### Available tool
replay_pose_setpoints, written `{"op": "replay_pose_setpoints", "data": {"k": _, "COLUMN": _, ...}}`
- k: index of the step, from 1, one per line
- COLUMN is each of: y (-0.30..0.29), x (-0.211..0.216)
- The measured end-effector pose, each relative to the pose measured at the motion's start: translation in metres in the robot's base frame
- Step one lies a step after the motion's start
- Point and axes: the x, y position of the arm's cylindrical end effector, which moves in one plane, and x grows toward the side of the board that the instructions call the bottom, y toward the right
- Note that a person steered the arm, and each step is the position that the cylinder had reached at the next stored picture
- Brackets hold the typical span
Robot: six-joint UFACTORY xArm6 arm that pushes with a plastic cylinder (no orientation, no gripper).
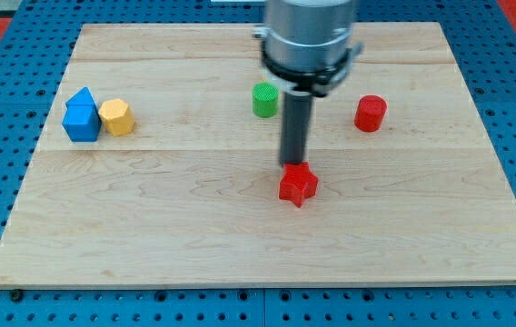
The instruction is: Place the red circle right at the bottom of the green circle
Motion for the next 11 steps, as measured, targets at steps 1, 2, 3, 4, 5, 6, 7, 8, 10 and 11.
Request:
{"op": "replay_pose_setpoints", "data": {"k": 1, "y": -0.020, "x": 0.008}}
{"op": "replay_pose_setpoints", "data": {"k": 2, "y": 0.059, "x": 0.038}}
{"op": "replay_pose_setpoints", "data": {"k": 3, "y": 0.109, "x": 0.039}}
{"op": "replay_pose_setpoints", "data": {"k": 4, "y": 0.125, "x": 0.003}}
{"op": "replay_pose_setpoints", "data": {"k": 5, "y": 0.213, "x": -0.036}}
{"op": "replay_pose_setpoints", "data": {"k": 6, "y": 0.161, "x": -0.058}}
{"op": "replay_pose_setpoints", "data": {"k": 7, "y": 0.127, "x": -0.074}}
{"op": "replay_pose_setpoints", "data": {"k": 8, "y": 0.174, "x": -0.107}}
{"op": "replay_pose_setpoints", "data": {"k": 10, "y": 0.056, "x": -0.106}}
{"op": "replay_pose_setpoints", "data": {"k": 11, "y": 0.013, "x": -0.103}}
